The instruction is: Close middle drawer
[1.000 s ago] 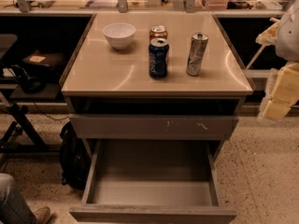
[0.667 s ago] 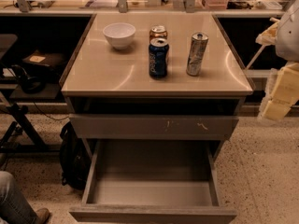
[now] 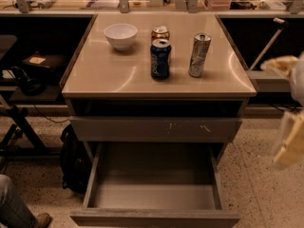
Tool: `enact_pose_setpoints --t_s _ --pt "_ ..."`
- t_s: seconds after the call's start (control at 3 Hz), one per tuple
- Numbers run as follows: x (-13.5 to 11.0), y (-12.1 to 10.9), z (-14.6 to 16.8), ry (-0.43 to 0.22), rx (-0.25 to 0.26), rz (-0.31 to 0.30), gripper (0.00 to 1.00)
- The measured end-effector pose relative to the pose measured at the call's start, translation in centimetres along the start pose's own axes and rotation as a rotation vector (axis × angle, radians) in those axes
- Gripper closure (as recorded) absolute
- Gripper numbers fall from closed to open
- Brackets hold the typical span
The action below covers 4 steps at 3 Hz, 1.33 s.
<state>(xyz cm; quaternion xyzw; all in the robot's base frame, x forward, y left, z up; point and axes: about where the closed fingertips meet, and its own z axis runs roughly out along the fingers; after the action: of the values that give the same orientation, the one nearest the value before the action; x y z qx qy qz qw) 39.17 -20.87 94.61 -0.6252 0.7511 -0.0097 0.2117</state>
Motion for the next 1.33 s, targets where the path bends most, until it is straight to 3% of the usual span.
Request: enact_pose_setpoints --t_s 0.33,0.67,1.0,1.33 --pt "0.8 3.9 3.8 -0.104 0.019 -0.004 0.00" --pt "2.5 7.0 10.2 -0.126 0.015 0.032 0.00" --pt "3.7 8.2 12.6 -0.107 0.025 0.057 0.00" --pt "3.7 8.2 12.6 -0.107 0.026 0.057 0.00"
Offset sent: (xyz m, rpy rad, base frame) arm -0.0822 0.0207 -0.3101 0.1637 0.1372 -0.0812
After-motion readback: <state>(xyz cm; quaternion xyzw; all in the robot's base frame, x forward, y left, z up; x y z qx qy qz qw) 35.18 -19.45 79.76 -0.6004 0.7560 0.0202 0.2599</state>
